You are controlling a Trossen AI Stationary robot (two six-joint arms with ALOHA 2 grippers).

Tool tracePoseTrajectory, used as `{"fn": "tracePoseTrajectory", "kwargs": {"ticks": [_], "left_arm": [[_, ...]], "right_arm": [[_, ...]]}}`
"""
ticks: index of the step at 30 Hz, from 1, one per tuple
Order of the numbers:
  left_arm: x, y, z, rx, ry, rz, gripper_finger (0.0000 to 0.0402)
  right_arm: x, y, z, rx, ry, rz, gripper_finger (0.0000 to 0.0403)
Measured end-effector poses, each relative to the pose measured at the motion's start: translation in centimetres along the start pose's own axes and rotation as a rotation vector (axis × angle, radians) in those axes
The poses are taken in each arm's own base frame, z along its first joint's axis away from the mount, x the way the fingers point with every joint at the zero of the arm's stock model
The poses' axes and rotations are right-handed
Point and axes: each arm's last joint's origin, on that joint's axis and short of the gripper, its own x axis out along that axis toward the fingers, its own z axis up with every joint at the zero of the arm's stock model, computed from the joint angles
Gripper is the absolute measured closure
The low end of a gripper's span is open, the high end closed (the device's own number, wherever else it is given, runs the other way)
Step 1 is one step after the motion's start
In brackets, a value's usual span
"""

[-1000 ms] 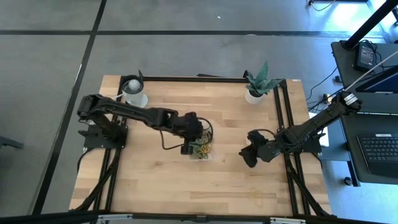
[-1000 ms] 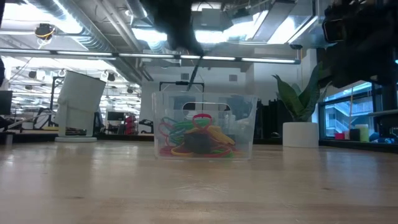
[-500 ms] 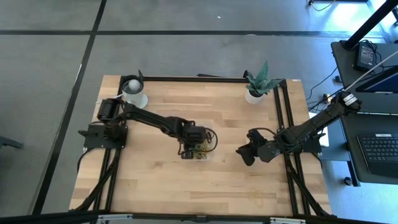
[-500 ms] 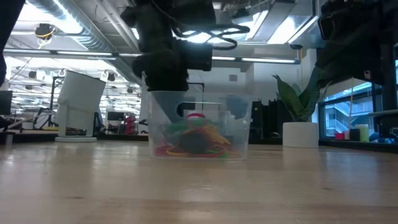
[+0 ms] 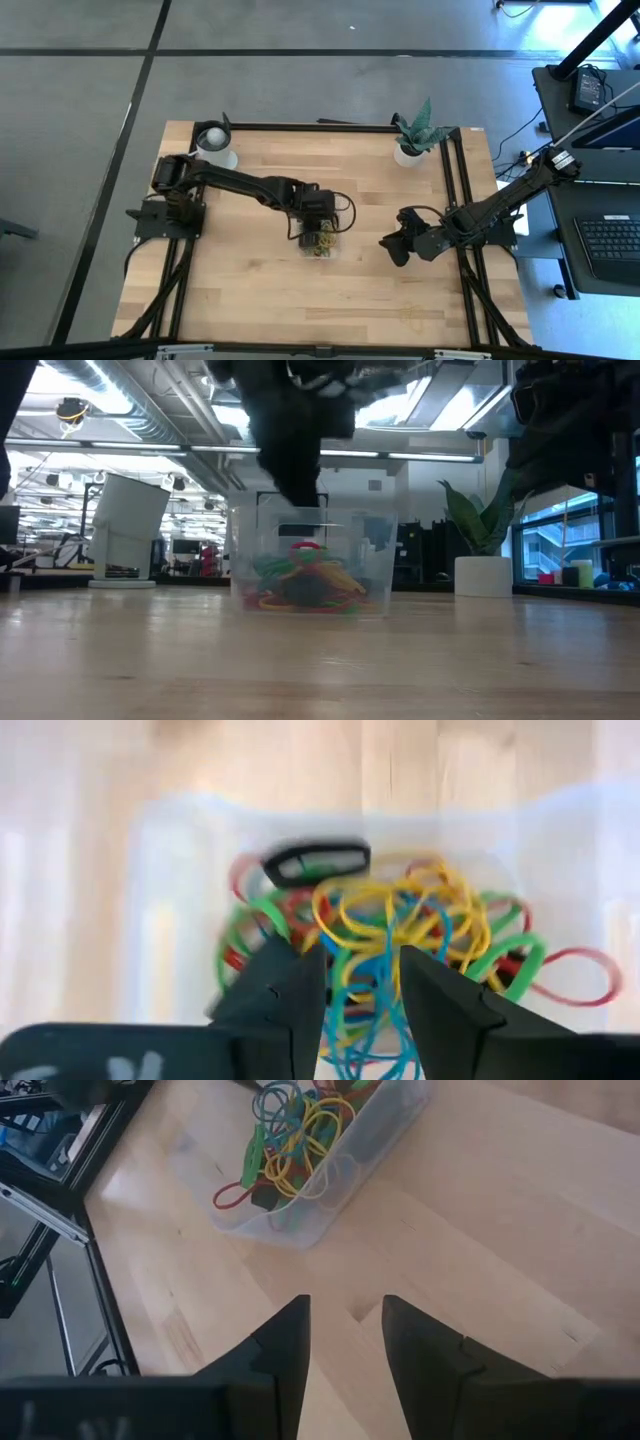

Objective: Pick and place rubber bands into bin
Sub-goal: Put the yellow rubber band into the transparent bin

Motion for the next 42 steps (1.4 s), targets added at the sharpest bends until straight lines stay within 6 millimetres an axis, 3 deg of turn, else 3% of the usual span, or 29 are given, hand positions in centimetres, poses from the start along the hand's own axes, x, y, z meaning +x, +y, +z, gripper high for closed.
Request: {"fn": "tracePoseTrajectory", "kwargs": {"ticks": [3, 7, 13, 15, 19, 26, 33, 42], "left_arm": [[-2.0, 0.3, 0.8, 0.011, -0.044, 0.039, 0.0278], [-4.6, 0.8, 0.4, 0.013, -0.028, 0.143, 0.0291], [-7.8, 1.2, -1.9, -0.011, 0.041, 0.182, 0.0366], [-8.3, 1.3, -3.2, -0.024, 0.049, 0.209, 0.0391], [-8.4, 1.5, -6.5, -0.072, 0.087, 0.228, 0.0399], [-7.9, 1.8, -13.0, -0.264, 0.115, 0.244, 0.0399], [-7.6, 1.7, -17.1, -0.398, 0.128, 0.25, 0.0398], [-7.7, 1.6, -17.7, -0.424, 0.114, 0.244, 0.0398]], "right_arm": [[0.0, 0.0, 0.0, 0.0, 0.0, 0.0, 0.0273], [0.0, 0.0, 0.0, 0.0, 0.0, 0.0, 0.0273], [-0.1, 0.2, 0.0, -0.019, 0.005, 0.011, 0.0279], [-0.5, 1.0, 0.4, -0.03, 0.018, 0.04, 0.0305], [-1.9, 3.2, 1.1, -0.09, 0.051, 0.039, 0.0388], [-4.0, 6.5, 1.6, -0.15, 0.313, -0.179, 0.0399], [-3.3, 8.4, -1.0, -0.004, 0.635, -0.395, 0.0384], [-0.7, 9.2, -7.0, -0.114, 0.787, -0.43, 0.0316]]}}
